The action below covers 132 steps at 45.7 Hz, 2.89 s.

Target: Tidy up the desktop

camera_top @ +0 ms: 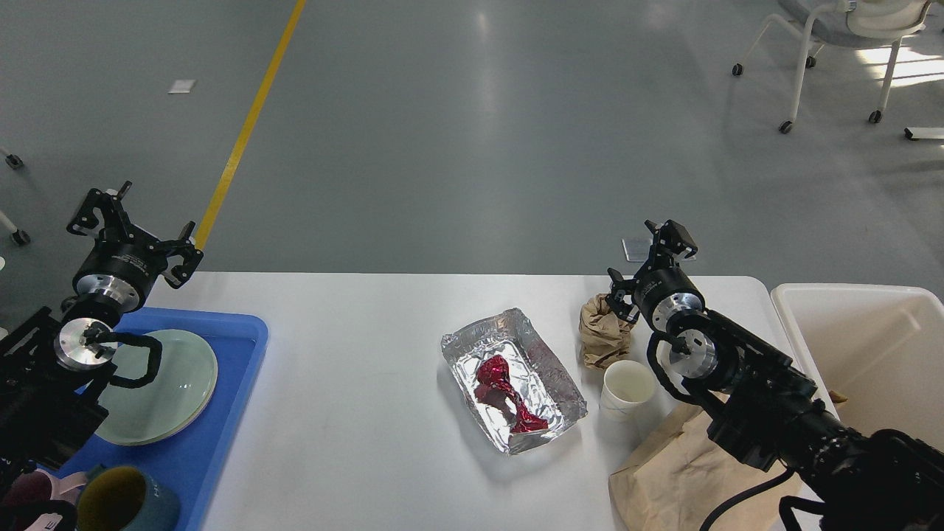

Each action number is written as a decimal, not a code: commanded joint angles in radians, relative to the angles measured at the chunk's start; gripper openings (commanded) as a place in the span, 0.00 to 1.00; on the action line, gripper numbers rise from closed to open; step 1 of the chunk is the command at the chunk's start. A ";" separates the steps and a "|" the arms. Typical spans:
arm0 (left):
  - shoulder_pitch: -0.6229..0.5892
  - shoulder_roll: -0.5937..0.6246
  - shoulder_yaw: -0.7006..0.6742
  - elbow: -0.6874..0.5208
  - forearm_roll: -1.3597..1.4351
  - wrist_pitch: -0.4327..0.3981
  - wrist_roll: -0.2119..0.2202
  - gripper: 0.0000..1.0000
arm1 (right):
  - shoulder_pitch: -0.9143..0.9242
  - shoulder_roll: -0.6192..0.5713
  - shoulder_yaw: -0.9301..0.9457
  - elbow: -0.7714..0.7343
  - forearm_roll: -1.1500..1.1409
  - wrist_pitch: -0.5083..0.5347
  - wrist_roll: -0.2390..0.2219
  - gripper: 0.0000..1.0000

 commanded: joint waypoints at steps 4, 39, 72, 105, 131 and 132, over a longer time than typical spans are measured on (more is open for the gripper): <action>0.002 -0.020 0.001 0.000 0.000 -0.006 -0.009 0.96 | -0.001 -0.001 0.000 0.000 0.000 0.000 0.000 1.00; 0.031 -0.086 -0.013 0.000 0.000 -0.006 -0.035 0.97 | -0.001 -0.001 0.000 0.000 0.000 0.000 0.000 1.00; 0.031 -0.086 -0.014 0.000 0.000 -0.006 -0.035 0.97 | 0.001 0.001 0.000 0.000 0.000 0.000 0.000 1.00; 0.032 -0.086 -0.014 0.000 0.000 -0.006 -0.035 0.97 | 0.001 0.002 0.002 -0.003 0.000 -0.006 -0.002 1.00; 0.031 -0.087 -0.014 0.000 -0.002 -0.006 -0.035 0.97 | 0.001 -0.034 0.005 0.003 0.002 0.000 -0.009 1.00; 0.032 -0.087 -0.014 0.000 0.000 -0.006 -0.035 0.97 | -0.001 -0.034 0.005 0.001 0.002 0.000 -0.009 1.00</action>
